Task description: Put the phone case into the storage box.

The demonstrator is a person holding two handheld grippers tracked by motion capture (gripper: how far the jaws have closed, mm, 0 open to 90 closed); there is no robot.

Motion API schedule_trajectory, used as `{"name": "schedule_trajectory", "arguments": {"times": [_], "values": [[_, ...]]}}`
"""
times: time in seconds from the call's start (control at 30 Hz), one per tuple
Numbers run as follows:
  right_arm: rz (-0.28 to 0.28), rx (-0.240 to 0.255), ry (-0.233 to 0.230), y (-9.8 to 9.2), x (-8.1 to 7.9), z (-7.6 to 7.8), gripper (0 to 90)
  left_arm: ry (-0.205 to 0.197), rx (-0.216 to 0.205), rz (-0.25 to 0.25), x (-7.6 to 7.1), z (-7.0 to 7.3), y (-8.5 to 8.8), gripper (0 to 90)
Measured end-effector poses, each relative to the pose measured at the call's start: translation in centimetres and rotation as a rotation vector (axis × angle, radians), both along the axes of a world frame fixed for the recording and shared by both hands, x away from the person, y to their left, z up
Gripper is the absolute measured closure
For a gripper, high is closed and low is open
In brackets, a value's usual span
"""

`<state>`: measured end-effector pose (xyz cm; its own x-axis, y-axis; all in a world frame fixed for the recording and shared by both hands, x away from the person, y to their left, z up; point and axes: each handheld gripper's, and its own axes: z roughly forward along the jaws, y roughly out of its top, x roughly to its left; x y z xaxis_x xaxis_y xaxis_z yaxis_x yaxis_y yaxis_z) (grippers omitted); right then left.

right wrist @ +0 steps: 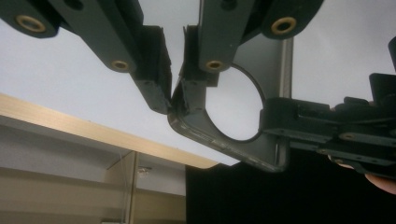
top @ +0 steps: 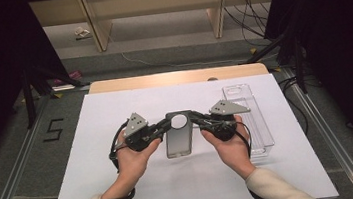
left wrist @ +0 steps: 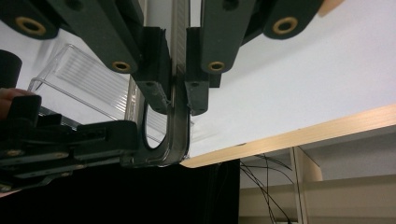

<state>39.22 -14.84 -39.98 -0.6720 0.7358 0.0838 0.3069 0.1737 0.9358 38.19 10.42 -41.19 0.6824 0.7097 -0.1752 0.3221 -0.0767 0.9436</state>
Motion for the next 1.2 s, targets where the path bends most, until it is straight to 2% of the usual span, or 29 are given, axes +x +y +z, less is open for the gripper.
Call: {"name": "schedule_trajectory", "arguments": {"times": [0.13,0.3,0.43,0.5,0.53,0.6,0.8,1.03,1.17,1.2], "values": [[-0.003,-0.008,-0.023,0.0,-0.1,0.4,85.0,0.01,0.002,0.001,0.0,-0.2,-0.1,81.2],[-0.008,-0.009,-0.025,0.0,-0.3,0.7,85.2,-0.003,0.016,-0.01,0.0,0.0,-0.2,80.2],[-0.007,-0.011,-0.029,0.0,-0.3,0.8,85.4,-0.017,0.049,-0.02,-0.1,0.1,-0.3,74.0],[-0.009,-0.011,-0.029,0.0,-0.3,0.8,85.6,-0.028,0.053,-0.033,-0.1,0.3,-0.4,69.4],[-0.017,-0.014,-0.027,-0.1,-0.3,0.8,86.6,-0.033,0.053,-0.041,-0.2,0.4,-0.4,64.3],[-0.02,-0.015,-0.025,-0.1,-0.3,0.8,87.4,-0.047,0.075,-0.054,-0.3,0.6,-0.5,61.0],[-0.029,-0.026,-0.026,-0.2,-0.2,0.7,88.8,-0.08,0.108,-0.071,-0.7,0.8,-1.2,56.5],[-0.04,-0.033,-0.026,-0.2,-0.2,0.8,89.2,-0.095,0.106,-0.094,-0.9,1.2,-1.3,45.5],[-0.053,-0.04,-0.026,-0.3,-0.2,0.8,89.4,-0.105,0.098,-0.119,-1.1,1.6,-1.3,35.9],[-0.059,-0.041,-0.023,-0.4,-0.1,0.8,89.4,-0.103,0.092,-0.124,-1.2,1.7,-1.3,30.7]]}}
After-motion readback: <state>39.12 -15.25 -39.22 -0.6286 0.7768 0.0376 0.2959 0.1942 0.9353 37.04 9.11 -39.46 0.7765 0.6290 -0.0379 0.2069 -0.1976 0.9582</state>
